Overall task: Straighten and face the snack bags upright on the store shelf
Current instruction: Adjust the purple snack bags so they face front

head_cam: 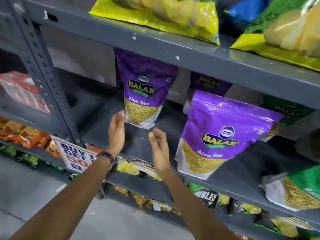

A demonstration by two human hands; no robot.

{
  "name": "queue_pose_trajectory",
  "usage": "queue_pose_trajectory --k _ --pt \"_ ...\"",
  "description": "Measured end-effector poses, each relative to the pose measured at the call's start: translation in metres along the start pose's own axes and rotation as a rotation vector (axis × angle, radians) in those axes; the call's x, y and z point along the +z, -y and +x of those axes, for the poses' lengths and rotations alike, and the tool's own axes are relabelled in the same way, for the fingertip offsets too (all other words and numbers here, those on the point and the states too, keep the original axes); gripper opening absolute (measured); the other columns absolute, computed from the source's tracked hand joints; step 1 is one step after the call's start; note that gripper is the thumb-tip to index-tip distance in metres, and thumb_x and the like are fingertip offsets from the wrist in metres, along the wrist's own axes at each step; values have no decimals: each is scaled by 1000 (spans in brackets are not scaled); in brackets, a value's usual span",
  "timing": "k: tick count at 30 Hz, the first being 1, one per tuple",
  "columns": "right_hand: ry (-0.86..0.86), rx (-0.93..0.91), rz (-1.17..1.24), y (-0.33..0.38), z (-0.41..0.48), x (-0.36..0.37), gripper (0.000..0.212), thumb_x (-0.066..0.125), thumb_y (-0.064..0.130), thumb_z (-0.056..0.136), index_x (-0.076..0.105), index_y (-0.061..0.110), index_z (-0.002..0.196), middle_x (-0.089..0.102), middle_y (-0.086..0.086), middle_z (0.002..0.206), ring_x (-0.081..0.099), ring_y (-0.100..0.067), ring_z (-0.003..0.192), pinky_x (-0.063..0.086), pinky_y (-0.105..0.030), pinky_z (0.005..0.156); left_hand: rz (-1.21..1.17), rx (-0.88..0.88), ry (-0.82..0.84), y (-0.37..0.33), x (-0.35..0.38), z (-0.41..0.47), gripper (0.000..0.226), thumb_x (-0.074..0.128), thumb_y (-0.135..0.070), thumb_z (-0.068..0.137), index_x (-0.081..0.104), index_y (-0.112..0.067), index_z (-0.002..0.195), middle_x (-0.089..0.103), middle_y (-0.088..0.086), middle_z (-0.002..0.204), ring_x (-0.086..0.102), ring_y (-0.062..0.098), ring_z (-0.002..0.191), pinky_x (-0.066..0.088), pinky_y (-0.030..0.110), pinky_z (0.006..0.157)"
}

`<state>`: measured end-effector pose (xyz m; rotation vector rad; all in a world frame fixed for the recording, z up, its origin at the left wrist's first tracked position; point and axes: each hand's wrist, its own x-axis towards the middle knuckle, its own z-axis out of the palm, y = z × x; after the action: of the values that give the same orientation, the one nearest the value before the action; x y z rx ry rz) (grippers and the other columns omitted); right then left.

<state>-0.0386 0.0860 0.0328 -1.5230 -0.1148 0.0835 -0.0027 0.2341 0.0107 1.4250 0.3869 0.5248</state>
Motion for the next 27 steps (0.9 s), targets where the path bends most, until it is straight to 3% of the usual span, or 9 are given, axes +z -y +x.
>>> queue_pose_trajectory --k 4,7,9,13,15,18,21,23,27 --pt "-254 31 139 25 63 20 30 47 12 95 43 8 125 56 5 101 50 4 83 39 0 70 19 -115 20 -3 -17 58 42 44 -45 93 42 -27 131 43 -6 138 40 16 132 31 47 114" --pt "-379 73 128 32 98 20 43 48 21 95 40 5 135 50 -9 134 47 -9 107 34 -16 89 23 -116 62 -9 -12 84 53 40 -44 95 32 -21 142 33 -1 151 33 15 137 28 46 115" --pt "-402 57 102 32 111 20 40 50 21 94 47 5 130 53 -9 132 46 -12 109 34 -24 92 46 -117 90 -13 -6 95 57 38 -50 94 31 -24 143 32 -3 153 32 15 138 28 47 115" --pt "-337 123 95 29 128 26 15 55 33 88 61 21 95 60 0 104 54 -20 101 42 -41 94 53 -143 251 -17 10 103 59 35 -60 89 38 -27 138 48 -8 137 45 11 122 33 46 111" --pt "-287 191 68 23 132 28 19 53 46 82 59 28 77 64 -4 107 59 -28 104 46 -46 97 22 -164 327 -15 14 104 65 36 -68 83 44 -27 133 55 -7 131 54 14 118 38 48 108" --pt "-255 198 87 20 126 28 19 49 41 91 61 31 81 64 -4 108 60 -31 111 45 -51 101 32 -189 308 -10 11 105 70 40 -80 67 54 -32 116 62 -5 122 59 17 113 42 50 104" --pt "-241 165 122 20 117 27 22 45 37 94 59 24 105 62 -6 115 60 -28 109 46 -48 101 39 -195 285 -12 5 99 56 41 -82 62 56 -39 95 65 -8 112 60 17 109 44 49 102" --pt "-234 131 128 19 107 28 27 44 36 95 55 21 114 62 -4 113 61 -23 104 48 -46 100 45 -189 282 -14 0 92 52 41 -80 64 56 -39 93 65 -5 115 60 18 111 44 47 102" --pt "-238 124 58 13 87 28 21 44 42 94 59 28 97 66 5 106 61 -16 103 45 -46 103 30 -164 325 -13 -12 77 42 38 -60 89 54 -26 108 65 4 121 61 20 112 47 38 96"
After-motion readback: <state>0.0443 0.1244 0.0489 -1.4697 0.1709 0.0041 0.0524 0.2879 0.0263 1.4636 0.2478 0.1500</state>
